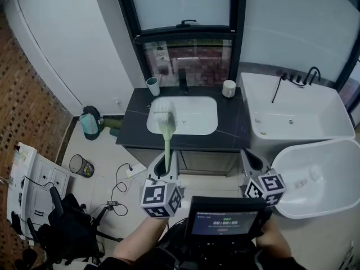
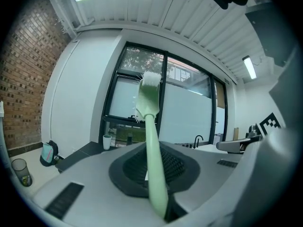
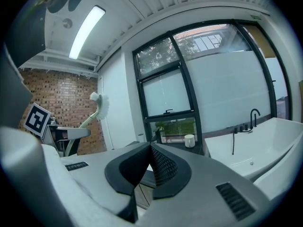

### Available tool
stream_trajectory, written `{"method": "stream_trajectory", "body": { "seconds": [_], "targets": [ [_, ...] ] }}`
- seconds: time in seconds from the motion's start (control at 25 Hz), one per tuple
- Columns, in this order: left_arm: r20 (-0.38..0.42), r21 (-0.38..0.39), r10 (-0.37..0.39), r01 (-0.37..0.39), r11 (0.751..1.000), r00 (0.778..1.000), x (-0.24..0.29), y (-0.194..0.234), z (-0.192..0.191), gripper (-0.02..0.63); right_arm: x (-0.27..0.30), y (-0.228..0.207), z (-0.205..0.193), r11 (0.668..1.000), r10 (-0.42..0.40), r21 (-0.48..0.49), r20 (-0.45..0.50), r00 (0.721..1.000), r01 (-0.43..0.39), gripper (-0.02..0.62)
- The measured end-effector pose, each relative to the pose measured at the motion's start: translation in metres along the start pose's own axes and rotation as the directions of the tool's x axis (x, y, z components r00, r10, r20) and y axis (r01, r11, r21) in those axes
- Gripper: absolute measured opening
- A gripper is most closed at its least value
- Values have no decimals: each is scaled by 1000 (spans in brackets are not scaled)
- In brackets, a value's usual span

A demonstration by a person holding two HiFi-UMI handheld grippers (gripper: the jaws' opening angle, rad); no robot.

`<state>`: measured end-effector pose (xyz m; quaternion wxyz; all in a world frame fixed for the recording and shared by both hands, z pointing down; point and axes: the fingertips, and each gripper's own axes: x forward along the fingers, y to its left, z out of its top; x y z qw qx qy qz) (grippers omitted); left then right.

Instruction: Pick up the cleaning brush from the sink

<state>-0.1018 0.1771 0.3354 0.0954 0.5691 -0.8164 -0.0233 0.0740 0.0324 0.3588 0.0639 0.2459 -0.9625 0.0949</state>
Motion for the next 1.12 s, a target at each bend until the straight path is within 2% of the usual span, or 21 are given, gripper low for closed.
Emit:
{"method": "stream_trajectory", "body": {
  "seconds": [0.56,1.12],
  "targets": [
    [37,31,37,-38,999,999,-14,13,-1,51,-1,6,-4,1000,8,-19,11,1000,-8,-12],
    [50,39,22,-24,999,998,-25,13,3,51,-11,14,-4,1000,-13,-18,16,1000,13,-12]
  ]
}}
